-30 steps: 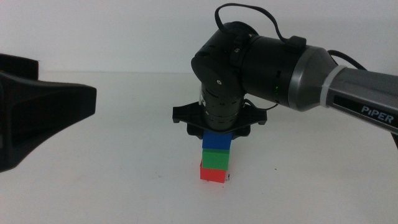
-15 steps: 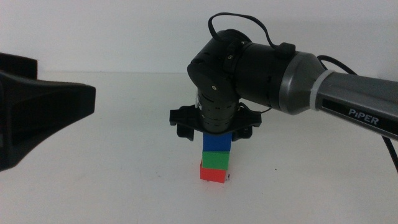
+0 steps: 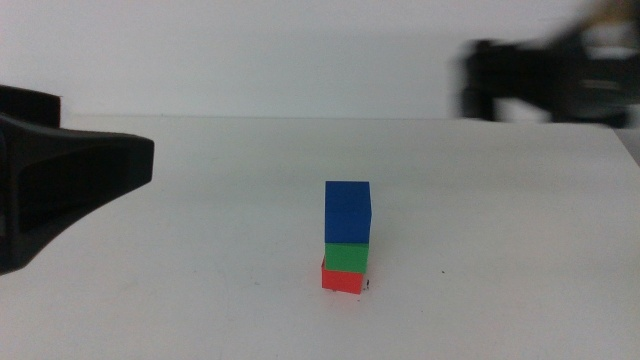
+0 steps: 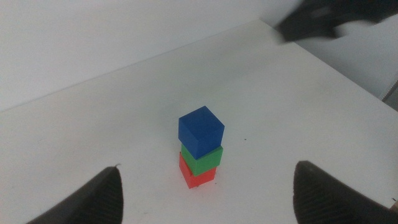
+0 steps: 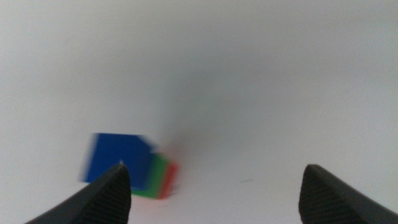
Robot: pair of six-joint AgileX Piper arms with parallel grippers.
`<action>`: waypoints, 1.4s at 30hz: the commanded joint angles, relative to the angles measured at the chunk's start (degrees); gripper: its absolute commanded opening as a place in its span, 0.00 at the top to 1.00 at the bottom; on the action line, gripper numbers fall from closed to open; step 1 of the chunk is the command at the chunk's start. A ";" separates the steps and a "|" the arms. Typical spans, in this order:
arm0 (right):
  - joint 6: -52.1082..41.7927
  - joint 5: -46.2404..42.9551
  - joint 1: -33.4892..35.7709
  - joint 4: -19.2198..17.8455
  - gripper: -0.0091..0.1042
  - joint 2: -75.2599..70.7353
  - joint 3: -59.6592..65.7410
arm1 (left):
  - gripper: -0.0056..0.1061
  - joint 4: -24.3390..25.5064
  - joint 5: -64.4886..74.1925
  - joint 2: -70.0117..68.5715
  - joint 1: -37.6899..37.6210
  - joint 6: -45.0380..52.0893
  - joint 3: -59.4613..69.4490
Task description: Stack red cubes first, then green, then blue cubes in a specific spot.
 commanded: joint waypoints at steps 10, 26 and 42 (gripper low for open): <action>-39.62 -23.08 -29.61 20.74 0.10 -32.51 30.75 | 0.11 0.02 -0.74 -0.20 -0.10 0.02 -0.02; -41.81 -24.95 -29.25 22.08 0.10 -33.66 32.61 | 0.11 1.60 -0.90 -0.20 -0.10 0.02 -0.02; -41.81 -51.46 -31.81 22.91 0.10 -53.37 65.87 | 0.11 -4.11 -32.03 -23.36 31.40 0.02 39.87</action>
